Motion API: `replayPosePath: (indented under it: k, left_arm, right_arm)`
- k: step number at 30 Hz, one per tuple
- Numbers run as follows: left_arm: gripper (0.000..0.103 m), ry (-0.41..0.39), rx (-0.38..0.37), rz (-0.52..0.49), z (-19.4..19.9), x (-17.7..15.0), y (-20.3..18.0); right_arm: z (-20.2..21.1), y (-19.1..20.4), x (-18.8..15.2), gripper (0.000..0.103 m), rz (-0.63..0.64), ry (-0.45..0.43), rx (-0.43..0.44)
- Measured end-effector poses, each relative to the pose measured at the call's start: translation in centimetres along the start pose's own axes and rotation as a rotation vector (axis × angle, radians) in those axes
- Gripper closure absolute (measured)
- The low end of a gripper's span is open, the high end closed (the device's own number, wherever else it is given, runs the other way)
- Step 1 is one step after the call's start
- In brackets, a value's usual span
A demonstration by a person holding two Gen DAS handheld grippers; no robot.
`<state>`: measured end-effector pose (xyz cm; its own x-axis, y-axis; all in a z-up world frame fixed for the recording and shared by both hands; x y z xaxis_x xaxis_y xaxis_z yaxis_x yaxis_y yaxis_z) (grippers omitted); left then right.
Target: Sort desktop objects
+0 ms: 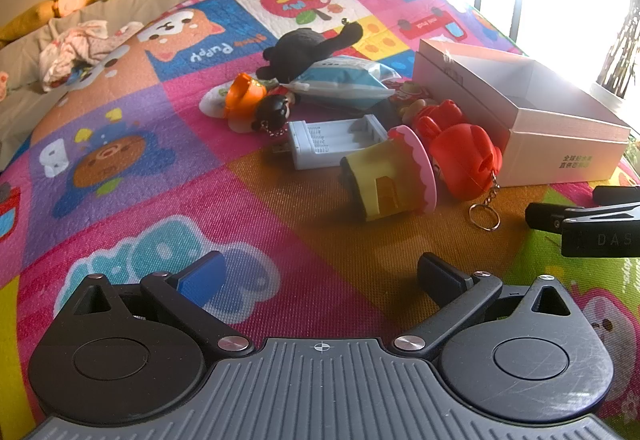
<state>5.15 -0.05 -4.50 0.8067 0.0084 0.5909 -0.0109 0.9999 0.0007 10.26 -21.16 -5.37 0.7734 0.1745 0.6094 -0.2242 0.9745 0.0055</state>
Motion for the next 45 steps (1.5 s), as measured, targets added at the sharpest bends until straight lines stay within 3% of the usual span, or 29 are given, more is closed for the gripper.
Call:
replayPosePath:
  k: [45]
  left_arm:
    - [0.000,0.001,0.007,0.010,-0.03,0.02,0.17]
  right_arm:
    - [0.11,-0.21,0.02,0.000,0.001,0.001,-0.001]
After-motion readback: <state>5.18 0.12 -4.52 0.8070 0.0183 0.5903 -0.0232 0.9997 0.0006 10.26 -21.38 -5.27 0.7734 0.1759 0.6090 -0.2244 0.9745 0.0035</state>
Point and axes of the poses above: each gripper's, at about its wrist camera, not at the fingertips, and z roughly against the way its jaws point, y to its left, x to its top, the point moved 7 cm from there along -z, roughly the way its jaws point, and after that the axes turned 13 degrees about y, right-handed, at the moved point
